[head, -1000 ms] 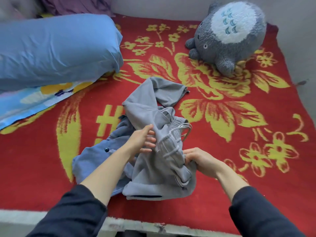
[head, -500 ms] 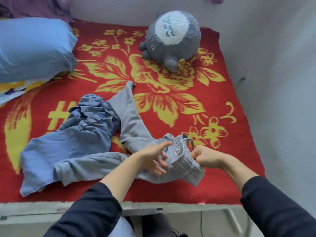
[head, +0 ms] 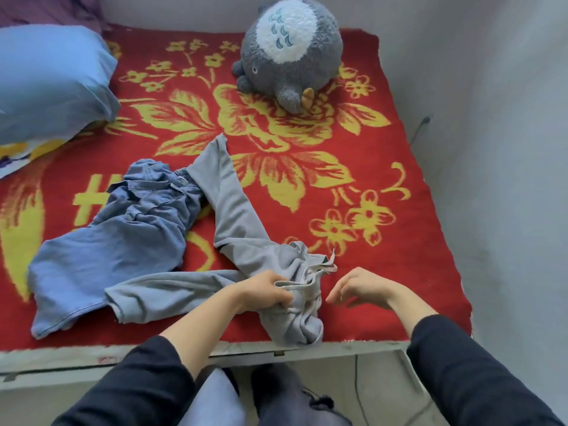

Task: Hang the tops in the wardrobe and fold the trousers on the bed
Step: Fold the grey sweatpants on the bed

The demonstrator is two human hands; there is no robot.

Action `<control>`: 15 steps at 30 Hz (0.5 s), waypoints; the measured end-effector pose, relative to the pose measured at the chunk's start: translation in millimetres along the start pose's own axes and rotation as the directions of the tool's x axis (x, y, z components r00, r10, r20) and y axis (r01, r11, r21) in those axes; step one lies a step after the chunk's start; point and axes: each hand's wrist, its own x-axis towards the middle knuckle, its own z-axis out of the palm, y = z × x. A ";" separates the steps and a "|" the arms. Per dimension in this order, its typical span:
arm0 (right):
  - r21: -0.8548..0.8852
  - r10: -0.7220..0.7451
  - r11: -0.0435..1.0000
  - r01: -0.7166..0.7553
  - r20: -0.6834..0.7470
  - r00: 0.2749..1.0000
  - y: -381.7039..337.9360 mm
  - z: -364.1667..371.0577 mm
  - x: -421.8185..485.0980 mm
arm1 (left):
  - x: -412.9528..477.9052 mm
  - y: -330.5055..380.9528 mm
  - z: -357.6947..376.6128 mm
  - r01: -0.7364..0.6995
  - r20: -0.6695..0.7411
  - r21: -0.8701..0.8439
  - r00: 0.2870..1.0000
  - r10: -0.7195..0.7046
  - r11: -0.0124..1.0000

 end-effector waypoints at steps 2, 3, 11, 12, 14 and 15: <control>-0.015 -0.014 1.000 0.010 -0.248 0.969 -2.6 -2.1 13.7 | -10.5 -10.9 -6.8 -0.005 0.027 0.052 1.000 0.003 0.999; -0.025 -0.027 0.999 0.020 -0.297 0.954 -6.8 1.4 19.7 | -15.1 -17.2 -10.7 -0.013 0.030 0.053 0.999 0.011 0.998; -0.478 -0.073 0.878 -0.031 -0.196 0.978 -20.8 64.7 73.8 | -79.5 -33.9 -45.3 -0.015 0.063 -0.299 0.997 0.036 0.954; -0.461 -0.113 0.887 0.029 -0.155 0.981 -25.4 71.3 76.6 | -87.6 -36.6 -50.5 -0.007 0.076 -0.355 0.996 0.037 0.935; -0.219 -0.178 0.964 0.148 -0.123 0.976 -43.3 81.5 72.0 | -104.0 -40.2 -61.4 0.008 0.053 -0.423 0.998 0.017 0.906; -0.064 -0.150 0.988 0.143 -0.135 0.979 -54.9 80.7 69.5 | -109.4 -43.1 -68.3 0.026 0.013 -0.415 1.000 -0.022 0.910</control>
